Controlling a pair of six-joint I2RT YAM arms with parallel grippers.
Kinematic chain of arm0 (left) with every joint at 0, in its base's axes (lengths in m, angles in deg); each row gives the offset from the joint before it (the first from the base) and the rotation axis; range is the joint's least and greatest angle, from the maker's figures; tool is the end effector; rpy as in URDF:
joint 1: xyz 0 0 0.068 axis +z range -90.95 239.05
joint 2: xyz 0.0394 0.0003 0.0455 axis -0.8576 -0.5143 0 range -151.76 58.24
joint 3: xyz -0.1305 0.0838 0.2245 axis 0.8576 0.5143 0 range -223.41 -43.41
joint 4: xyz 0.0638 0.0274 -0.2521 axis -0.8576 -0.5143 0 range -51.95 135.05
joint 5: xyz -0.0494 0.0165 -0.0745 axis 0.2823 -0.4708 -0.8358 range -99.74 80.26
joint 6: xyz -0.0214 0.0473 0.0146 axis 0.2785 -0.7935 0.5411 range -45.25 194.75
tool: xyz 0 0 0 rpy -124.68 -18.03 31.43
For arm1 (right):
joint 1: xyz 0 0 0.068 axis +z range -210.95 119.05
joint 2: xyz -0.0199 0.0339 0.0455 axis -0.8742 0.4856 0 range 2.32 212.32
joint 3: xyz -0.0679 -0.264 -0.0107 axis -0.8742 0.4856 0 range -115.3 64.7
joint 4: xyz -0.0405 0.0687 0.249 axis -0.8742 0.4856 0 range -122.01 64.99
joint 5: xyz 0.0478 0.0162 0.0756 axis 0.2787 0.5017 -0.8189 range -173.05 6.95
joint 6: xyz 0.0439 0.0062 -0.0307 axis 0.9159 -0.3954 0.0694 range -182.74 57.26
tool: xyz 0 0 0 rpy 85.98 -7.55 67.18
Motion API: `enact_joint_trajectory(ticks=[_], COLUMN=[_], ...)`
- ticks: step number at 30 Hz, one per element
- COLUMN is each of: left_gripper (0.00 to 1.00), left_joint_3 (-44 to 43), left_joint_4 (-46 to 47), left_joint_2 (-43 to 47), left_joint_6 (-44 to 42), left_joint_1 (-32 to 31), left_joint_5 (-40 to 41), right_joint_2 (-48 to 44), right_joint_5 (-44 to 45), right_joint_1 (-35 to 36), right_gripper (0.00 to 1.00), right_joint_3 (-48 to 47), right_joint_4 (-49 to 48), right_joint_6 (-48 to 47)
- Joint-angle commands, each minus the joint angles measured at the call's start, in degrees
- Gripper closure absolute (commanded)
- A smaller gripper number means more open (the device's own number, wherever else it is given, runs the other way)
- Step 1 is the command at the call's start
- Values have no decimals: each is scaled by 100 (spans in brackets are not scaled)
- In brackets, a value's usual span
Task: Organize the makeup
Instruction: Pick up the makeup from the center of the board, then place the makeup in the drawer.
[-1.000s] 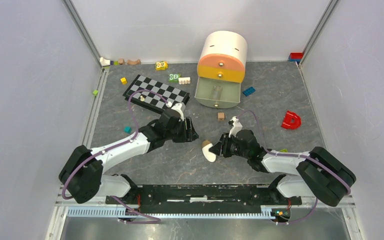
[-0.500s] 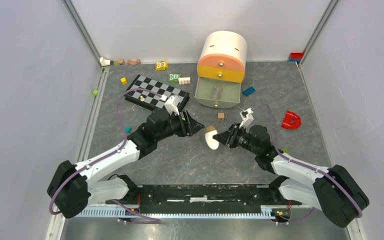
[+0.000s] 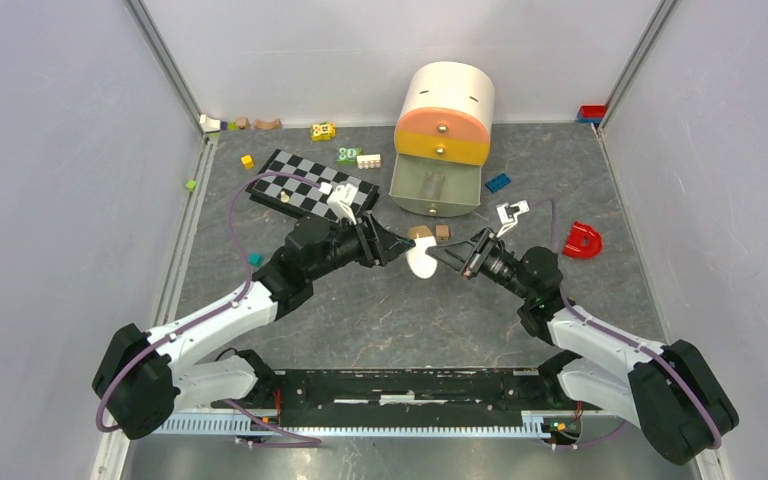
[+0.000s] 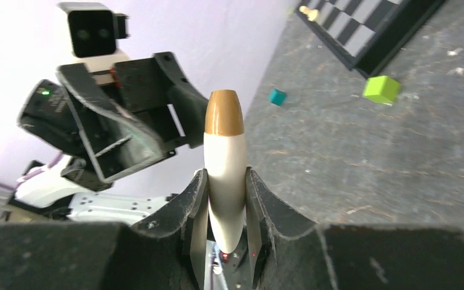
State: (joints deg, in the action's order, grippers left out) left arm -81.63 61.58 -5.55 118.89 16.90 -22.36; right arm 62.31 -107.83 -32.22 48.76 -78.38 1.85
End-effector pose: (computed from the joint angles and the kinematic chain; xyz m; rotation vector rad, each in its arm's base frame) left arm 0.1858 -0.1787 0.2817 0.1462 1.9033 -1.2626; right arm 0.1788 0.1149 0.2192 0.1561 1.7689 1.5723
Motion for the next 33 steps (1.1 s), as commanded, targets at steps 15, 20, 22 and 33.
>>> enact_joint_trajectory(ticks=[15,20,22,33], left_gripper=[51,64,74,98], left_joint_3=[48,33,32,-260], left_joint_4=[1241,1464,1531,639], left_joint_2=[-158,-282,-324,-291], left_joint_6=[373,521,568,192], left_joint_1=[-247,-302,-302,-210], left_joint_5=[-758,-835,-841,-137], right_joint_2=[211,199,187,-1153], right_joint_5=[-314,-300,-304,925], right_joint_1=[-25,-26,-21,-210], right_gripper=[100,100,100,49], right_joint_3=[-34,-12,16,-886], right_joint_4=[-1889,-1878,-1830,2458], right_joint_6=[1118,1107,1048,-1709])
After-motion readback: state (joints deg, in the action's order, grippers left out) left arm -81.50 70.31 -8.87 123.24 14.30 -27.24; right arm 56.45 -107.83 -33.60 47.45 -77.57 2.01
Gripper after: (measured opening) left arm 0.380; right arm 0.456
